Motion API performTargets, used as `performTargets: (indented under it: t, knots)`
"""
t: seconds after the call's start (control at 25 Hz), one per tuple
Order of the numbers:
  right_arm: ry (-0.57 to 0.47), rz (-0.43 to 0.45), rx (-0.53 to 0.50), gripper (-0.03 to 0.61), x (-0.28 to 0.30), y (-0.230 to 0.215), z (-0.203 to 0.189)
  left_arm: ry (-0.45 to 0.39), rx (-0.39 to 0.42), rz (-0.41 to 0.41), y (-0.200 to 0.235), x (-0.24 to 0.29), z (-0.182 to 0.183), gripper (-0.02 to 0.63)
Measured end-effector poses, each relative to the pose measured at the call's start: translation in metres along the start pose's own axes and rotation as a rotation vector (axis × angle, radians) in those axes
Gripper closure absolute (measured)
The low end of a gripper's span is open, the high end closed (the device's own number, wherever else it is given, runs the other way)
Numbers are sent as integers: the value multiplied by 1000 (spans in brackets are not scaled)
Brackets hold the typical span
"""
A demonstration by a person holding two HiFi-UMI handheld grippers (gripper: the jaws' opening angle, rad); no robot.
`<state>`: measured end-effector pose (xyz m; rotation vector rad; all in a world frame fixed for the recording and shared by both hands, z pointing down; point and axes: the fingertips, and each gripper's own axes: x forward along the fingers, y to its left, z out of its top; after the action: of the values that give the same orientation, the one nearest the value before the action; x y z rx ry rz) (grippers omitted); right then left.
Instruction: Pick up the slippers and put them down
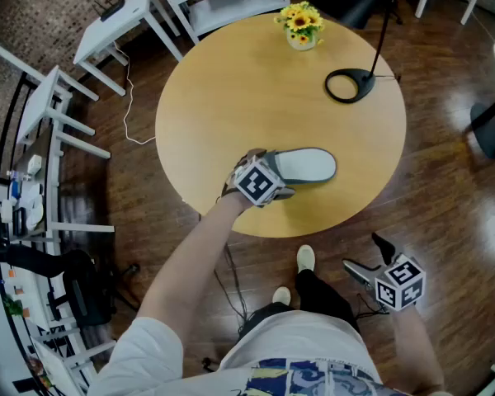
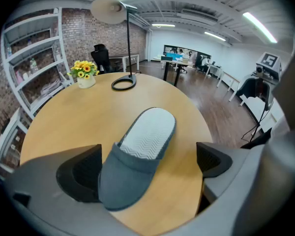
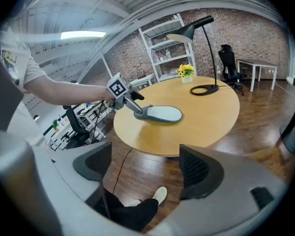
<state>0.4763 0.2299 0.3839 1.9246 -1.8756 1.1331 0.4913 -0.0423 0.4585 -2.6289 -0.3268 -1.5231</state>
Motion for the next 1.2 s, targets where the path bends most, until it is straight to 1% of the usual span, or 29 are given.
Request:
performTargets:
  t: [0.08,0.16,0.2,0.32,0.4,0.44,0.48,0.52,0.6,0.72,0.8,0.84,0.92,1.0,1.04,1.12,1.2]
  knots:
    - [24,25,1,135,-4,-1,-6,56,98,-16,3,19,0,14]
    - [40,44,2,144,-8,-3,-10,118,176,-43,8,39,-2,14]
    - [44,48,3,144,-9,-5,-11,151,195,-66,10,49,-4,14]
    - [54,38,6,149,-17,-16,-12,257,202,-131,10,71,-17,14]
    - [56,31,14,151,-23,-22,-12,318,229,-136,5,78,-25,14]
    - [58,30,16,157,-26,-23,-13,325,247,-135,1,78,-28,22]
    - [60,30,17,158,-28,-22,-15,313,257,-136,-4,76,-28,65]
    - [63,31,16,158,-29,-20,-16,293,257,-135,-9,73,-26,91]
    - [65,39,12,161,-29,-16,-16,258,245,-122,-14,64,-24,98]
    - [58,68,-13,164,-31,-16,-10,205,222,-70,-18,47,-11,104]
    - [43,88,-45,166,-31,-17,0,173,189,-34,-18,32,1,104]
    - [33,95,-65,166,-26,-14,7,167,161,-29,-16,22,0,104]
    - [16,108,-101,166,-6,4,18,155,93,-44,-17,-2,-19,104]
    - [9,122,-137,166,11,30,23,141,30,-48,-23,-30,-47,104]
    - [9,130,-157,166,16,42,26,137,6,-32,-26,-45,-61,104]
    - [12,147,-202,166,19,65,33,128,-24,34,-26,-83,-83,104]
    - [7,163,-251,166,21,98,40,103,-57,93,-28,-127,-110,104]
